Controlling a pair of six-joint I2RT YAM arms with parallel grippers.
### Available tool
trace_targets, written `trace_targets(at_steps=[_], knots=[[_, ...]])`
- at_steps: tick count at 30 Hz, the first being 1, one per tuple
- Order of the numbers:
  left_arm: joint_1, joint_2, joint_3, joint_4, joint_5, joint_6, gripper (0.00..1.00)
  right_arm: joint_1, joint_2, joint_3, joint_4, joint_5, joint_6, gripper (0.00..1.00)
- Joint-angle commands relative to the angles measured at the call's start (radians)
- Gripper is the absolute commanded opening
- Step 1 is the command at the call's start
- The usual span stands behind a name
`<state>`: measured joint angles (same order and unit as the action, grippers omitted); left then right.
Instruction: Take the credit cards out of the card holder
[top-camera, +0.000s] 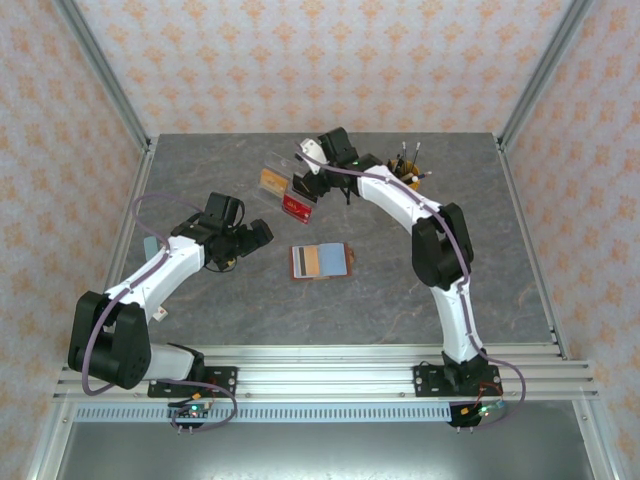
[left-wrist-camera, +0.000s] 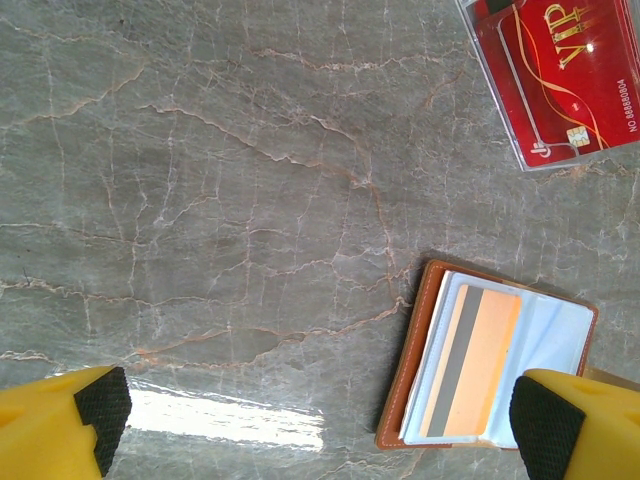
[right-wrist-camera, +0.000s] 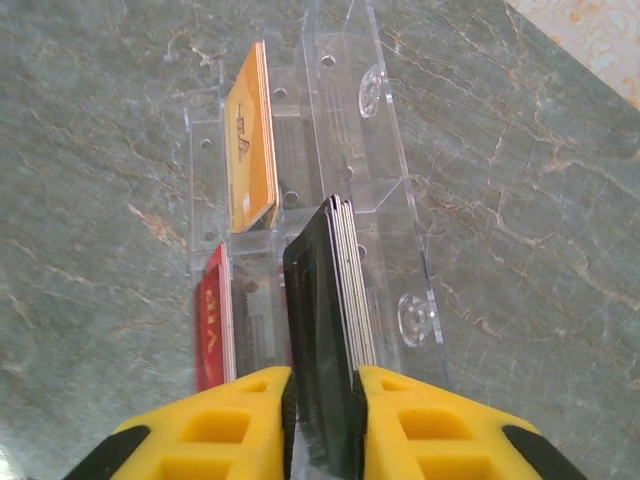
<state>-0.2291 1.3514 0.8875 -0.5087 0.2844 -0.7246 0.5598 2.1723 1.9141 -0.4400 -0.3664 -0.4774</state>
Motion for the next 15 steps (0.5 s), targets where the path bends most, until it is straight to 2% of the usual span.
trace_targets(at_steps=[1, 4, 10, 15], knots=[[-0.004, -0.005, -0.002, -0.005, 0.013, -0.002, 1.00, -0.003, -0.160, -0.064, -0.006, -0.045, 0.131, 0.30], [-0.006, -0.008, -0.009, -0.001, 0.020, -0.002, 1.00, -0.002, -0.265, -0.189, 0.030, -0.078, 0.255, 0.38], [-0.033, -0.002, -0.022, 0.021, 0.027, -0.003, 1.00, 0.006, -0.450, -0.459, 0.063, -0.092, 0.533, 0.47], [-0.095, 0.025, -0.015, 0.052, 0.032, -0.025, 0.92, 0.018, -0.535, -0.645, 0.087, -0.097, 0.747, 0.54]])
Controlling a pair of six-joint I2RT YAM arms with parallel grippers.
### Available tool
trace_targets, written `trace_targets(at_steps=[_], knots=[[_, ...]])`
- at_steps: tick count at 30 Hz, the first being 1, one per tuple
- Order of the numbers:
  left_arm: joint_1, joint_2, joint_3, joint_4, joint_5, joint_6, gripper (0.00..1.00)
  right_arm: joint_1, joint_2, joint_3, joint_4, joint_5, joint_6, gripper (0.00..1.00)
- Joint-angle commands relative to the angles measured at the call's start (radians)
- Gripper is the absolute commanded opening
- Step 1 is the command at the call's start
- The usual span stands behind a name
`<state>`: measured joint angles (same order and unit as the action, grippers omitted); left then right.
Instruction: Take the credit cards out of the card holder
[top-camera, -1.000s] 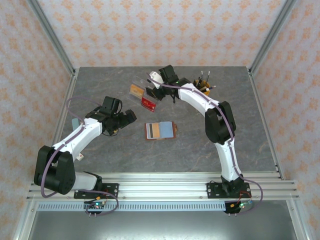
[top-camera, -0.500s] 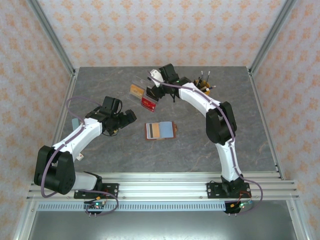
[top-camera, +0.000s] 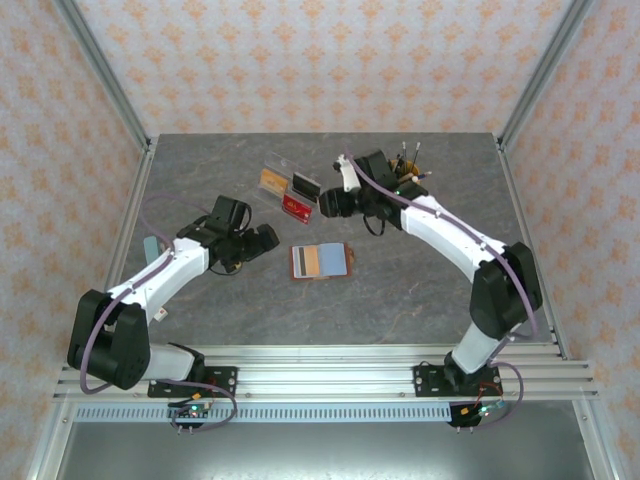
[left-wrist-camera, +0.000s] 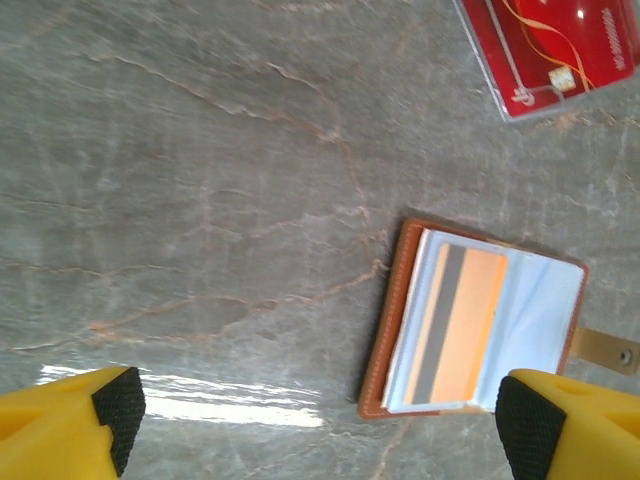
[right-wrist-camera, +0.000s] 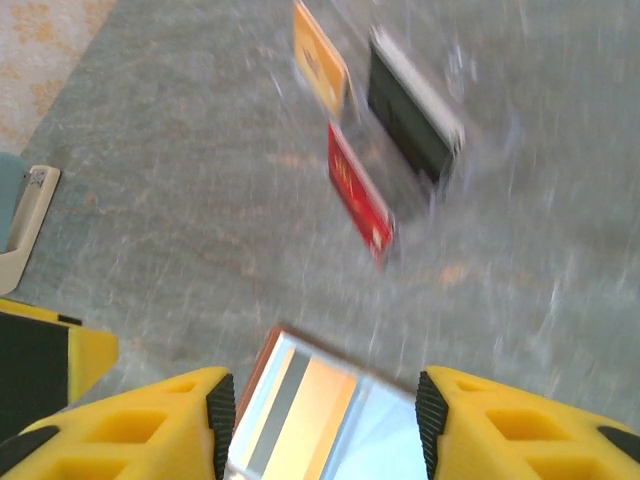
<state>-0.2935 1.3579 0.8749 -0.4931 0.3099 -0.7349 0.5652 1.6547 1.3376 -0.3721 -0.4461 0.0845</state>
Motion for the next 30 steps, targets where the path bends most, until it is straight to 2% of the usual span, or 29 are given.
trace_targets(at_steps=[1, 5, 8, 12, 15, 27, 30], knots=[[-0.047, 0.022, -0.001, 0.047, -0.001, -0.026, 0.91, 0.016, -0.019, -0.096, 0.022, -0.032, 0.221, 0.54], [-0.108, 0.055, 0.010, 0.076, -0.020, -0.053, 0.88, 0.043, 0.022, -0.155, 0.042, -0.054, 0.331, 0.54], [-0.140, 0.089, 0.023, 0.106, -0.012, -0.077, 0.83, 0.062, 0.071, -0.177, 0.081, -0.076, 0.403, 0.50], [-0.179, 0.151, 0.050, 0.139, -0.002, -0.104, 0.65, 0.068, 0.135, -0.180, 0.140, -0.135, 0.479, 0.42], [-0.193, 0.196, 0.072, 0.153, 0.005, -0.121, 0.54, 0.069, 0.158, -0.186, 0.161, -0.114, 0.515, 0.39], [-0.207, 0.327, 0.141, 0.166, 0.031, -0.133, 0.22, 0.067, 0.234, -0.152, 0.145, -0.088, 0.516, 0.22], [-0.208, 0.345, 0.157, 0.159, 0.027, -0.129, 0.18, 0.067, 0.245, -0.143, 0.137, -0.096, 0.507, 0.18]])
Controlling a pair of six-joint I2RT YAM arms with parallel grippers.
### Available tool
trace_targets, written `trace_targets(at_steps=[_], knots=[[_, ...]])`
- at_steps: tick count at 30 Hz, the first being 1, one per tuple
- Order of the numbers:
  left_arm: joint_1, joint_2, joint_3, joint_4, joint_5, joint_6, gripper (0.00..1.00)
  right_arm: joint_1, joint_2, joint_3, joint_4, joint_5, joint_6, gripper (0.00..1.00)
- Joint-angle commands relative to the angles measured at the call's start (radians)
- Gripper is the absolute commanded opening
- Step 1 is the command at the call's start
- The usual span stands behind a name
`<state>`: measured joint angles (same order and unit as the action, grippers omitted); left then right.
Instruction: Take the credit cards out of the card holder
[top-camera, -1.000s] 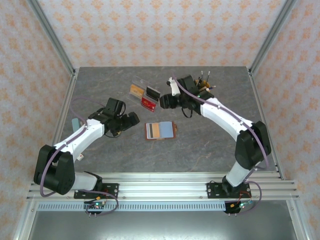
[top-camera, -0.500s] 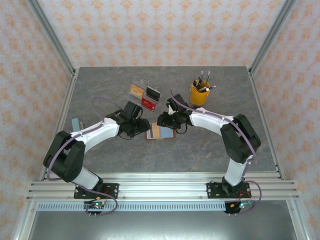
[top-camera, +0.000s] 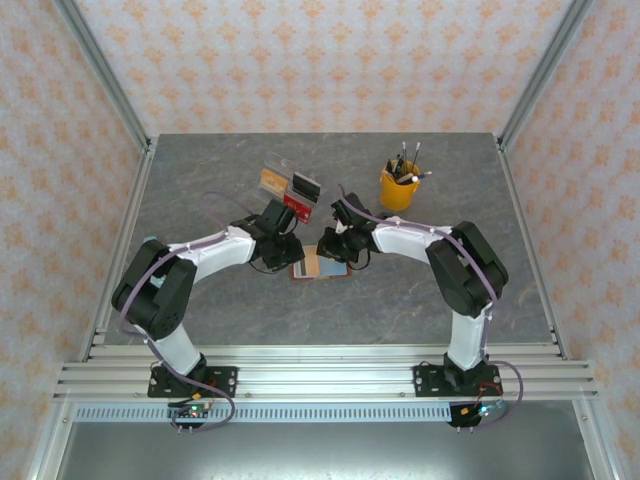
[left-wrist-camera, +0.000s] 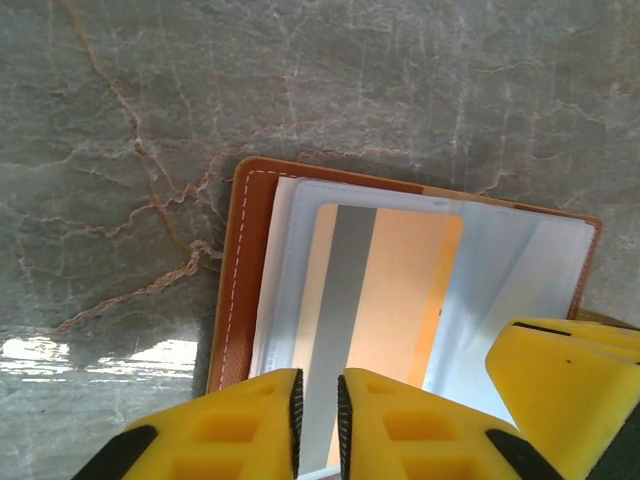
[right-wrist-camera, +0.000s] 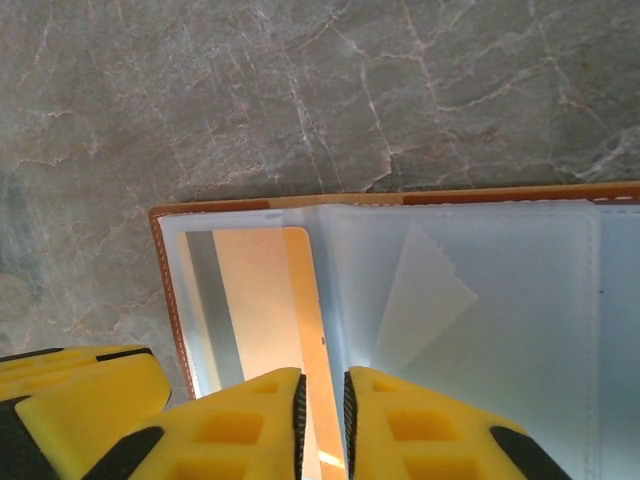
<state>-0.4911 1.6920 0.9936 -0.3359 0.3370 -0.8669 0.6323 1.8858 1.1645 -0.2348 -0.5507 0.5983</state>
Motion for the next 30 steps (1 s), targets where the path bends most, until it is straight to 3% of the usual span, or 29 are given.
trace_targets(at_steps=[1, 12, 30], knots=[[-0.010, 0.015, 0.043, -0.001, -0.003, 0.004, 0.17, 0.000, 0.017, 0.032, -0.003, 0.007, -0.009, 0.18], [-0.010, 0.057, 0.056, -0.009, -0.007, 0.003, 0.09, 0.000, 0.049, 0.061, -0.017, -0.057, -0.041, 0.17], [-0.010, 0.094, 0.057, -0.057, -0.056, 0.025, 0.06, 0.000, 0.092, 0.076, -0.049, -0.051, -0.065, 0.18]])
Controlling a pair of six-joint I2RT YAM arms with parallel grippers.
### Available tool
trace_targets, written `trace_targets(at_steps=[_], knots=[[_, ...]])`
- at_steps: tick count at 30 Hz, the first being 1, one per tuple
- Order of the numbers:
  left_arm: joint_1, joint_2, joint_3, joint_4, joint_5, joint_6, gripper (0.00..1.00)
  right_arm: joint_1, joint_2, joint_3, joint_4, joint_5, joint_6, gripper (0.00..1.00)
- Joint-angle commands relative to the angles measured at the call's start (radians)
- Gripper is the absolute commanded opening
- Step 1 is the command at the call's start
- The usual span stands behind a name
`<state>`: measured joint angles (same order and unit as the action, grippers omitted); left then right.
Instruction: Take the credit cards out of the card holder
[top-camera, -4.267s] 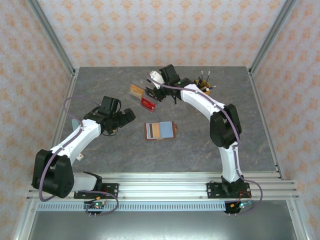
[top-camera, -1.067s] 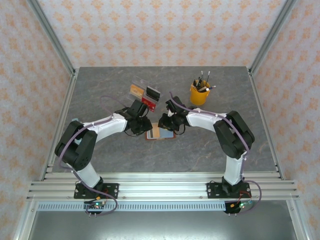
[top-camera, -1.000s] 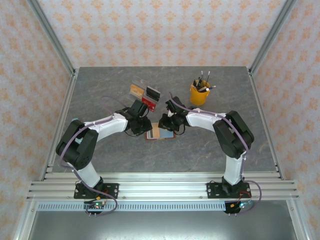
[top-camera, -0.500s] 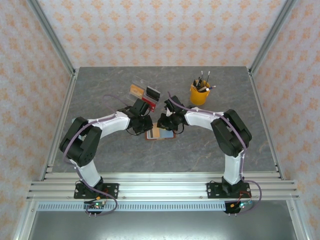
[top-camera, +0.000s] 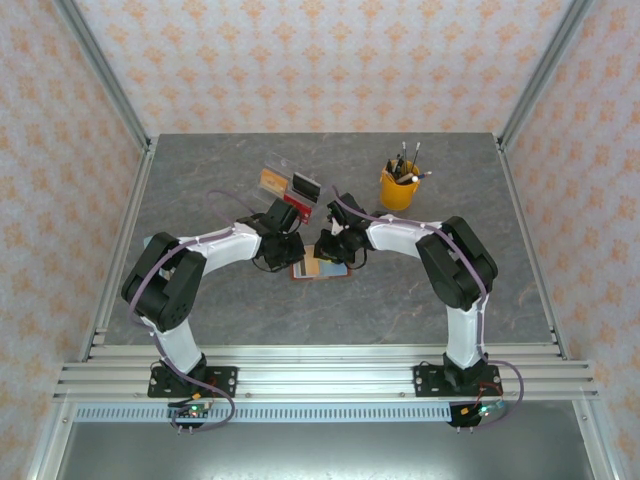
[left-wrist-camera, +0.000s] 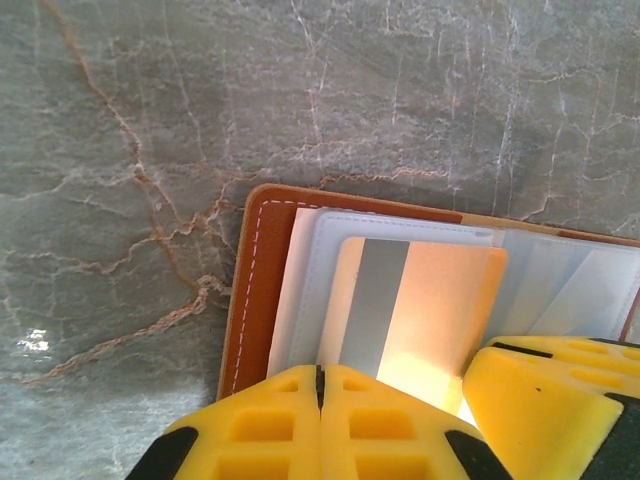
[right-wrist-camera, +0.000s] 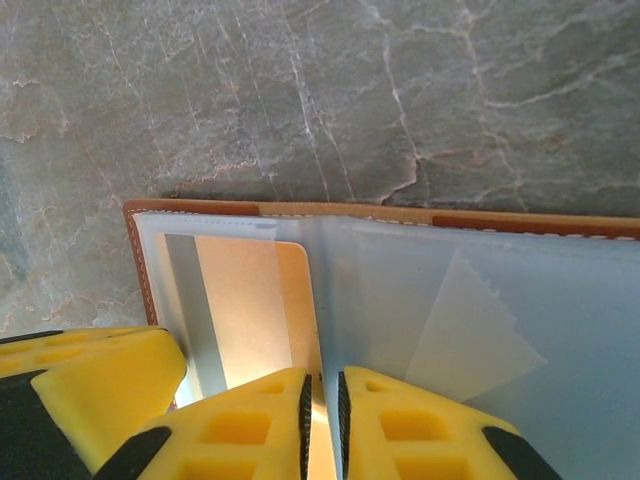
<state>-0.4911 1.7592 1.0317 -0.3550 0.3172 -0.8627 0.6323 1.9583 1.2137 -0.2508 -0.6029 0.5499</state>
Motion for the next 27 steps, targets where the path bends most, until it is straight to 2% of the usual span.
trace_targets(at_steps=[1, 15, 23, 27], knots=[[-0.009, 0.031, 0.019, -0.038, -0.034, 0.021, 0.06, 0.000, 0.022, 0.027, -0.033, 0.000, -0.019, 0.18], [-0.009, 0.048, 0.012, -0.035, -0.032, 0.023, 0.05, 0.000, 0.038, 0.035, -0.019, -0.052, -0.027, 0.18], [-0.010, 0.039, 0.005, -0.039, -0.047, 0.020, 0.05, 0.000, 0.020, 0.028, -0.022, -0.033, -0.035, 0.12], [-0.009, 0.028, 0.004, -0.049, -0.062, 0.026, 0.09, -0.004, -0.012, 0.005, -0.026, 0.020, -0.042, 0.09]])
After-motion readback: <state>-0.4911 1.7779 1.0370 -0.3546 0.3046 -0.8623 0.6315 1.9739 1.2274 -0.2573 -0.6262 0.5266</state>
